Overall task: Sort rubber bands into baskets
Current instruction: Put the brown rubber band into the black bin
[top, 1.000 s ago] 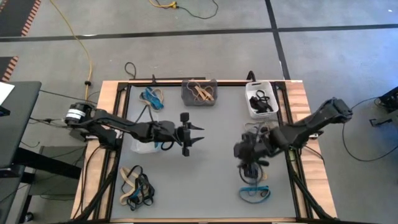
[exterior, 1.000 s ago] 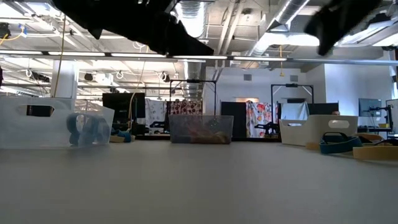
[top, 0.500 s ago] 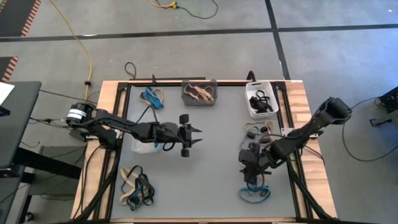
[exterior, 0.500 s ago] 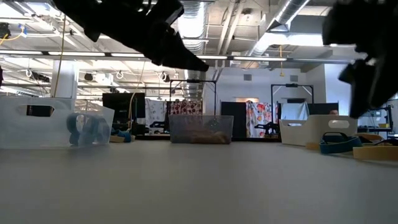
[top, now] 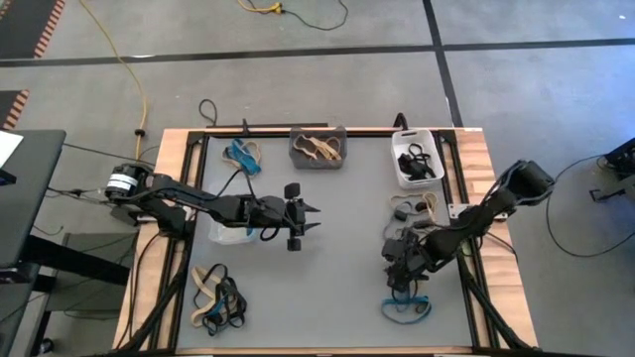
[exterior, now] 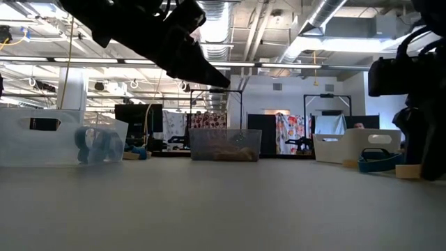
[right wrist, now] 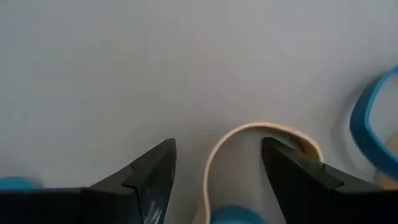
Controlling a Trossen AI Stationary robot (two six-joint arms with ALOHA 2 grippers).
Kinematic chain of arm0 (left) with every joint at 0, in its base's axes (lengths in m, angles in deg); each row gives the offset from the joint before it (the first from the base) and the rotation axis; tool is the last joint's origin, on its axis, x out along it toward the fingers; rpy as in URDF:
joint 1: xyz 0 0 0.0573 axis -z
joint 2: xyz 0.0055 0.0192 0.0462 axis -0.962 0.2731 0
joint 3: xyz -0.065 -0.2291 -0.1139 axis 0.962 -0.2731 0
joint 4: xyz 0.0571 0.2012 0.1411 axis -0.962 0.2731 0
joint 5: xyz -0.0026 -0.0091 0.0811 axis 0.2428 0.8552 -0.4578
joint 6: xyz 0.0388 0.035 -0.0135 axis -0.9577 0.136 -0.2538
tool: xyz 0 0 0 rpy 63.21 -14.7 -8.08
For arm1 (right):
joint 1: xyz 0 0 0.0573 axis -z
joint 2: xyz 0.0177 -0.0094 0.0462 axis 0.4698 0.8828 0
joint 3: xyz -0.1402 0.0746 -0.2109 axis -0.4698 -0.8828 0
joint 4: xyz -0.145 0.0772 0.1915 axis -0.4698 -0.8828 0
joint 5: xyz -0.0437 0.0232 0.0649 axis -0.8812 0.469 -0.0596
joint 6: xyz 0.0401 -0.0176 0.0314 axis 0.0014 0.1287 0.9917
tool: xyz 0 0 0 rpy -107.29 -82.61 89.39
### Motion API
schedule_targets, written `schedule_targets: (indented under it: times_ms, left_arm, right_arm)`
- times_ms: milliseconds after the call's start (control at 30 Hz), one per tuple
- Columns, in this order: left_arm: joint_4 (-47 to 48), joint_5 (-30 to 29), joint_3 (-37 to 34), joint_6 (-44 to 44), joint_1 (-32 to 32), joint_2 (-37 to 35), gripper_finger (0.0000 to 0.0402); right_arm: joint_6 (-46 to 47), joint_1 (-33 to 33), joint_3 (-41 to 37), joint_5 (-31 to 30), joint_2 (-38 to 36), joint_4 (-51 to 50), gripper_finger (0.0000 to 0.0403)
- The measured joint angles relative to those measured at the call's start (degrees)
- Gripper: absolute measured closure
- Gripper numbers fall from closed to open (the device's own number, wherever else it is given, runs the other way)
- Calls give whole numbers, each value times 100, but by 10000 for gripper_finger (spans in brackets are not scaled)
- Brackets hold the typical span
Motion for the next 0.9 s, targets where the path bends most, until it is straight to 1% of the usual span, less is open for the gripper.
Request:
schedule_targets:
  times_ms: [100, 200, 300, 400, 433, 533, 600, 767, 900]
  left_arm:
    - [40, 0, 0, -2, 0, 0, 248]
    - [50, 0, 0, -3, 0, -2, 248]
    - [50, -1, 0, -34, 0, -2, 248]
    - [50, 0, 0, -44, 0, -2, 248]
    - [50, 0, 0, -46, 0, -2, 248]
    - [54, -2, 0, -42, 0, -2, 248]
    - [60, -1, 0, -41, 0, -4, 248]
    - [81, 0, 0, -18, 0, -4, 248]
    - [81, 0, 0, 151, 0, -7, 248]
  right_arm:
    - [-48, 13, 71, -105, 214, -20, 152]
    - [-344, -24, 206, -202, 257, -112, 196]
    - [-724, -11, 413, -229, 225, -309, 272]
    - [-1302, 5, 686, -282, 169, -430, 368]
    - [-1480, 4, 770, -338, 168, -500, 379]
    - [-1790, 63, 1132, -586, 170, -961, 380]
    - [-1964, 89, 1452, -844, 168, -1450, 380]
    - [-2360, 234, 2438, -1813, 168, -2981, 380]
    - [-2555, 525, 3194, -2557, 164, -4134, 380]
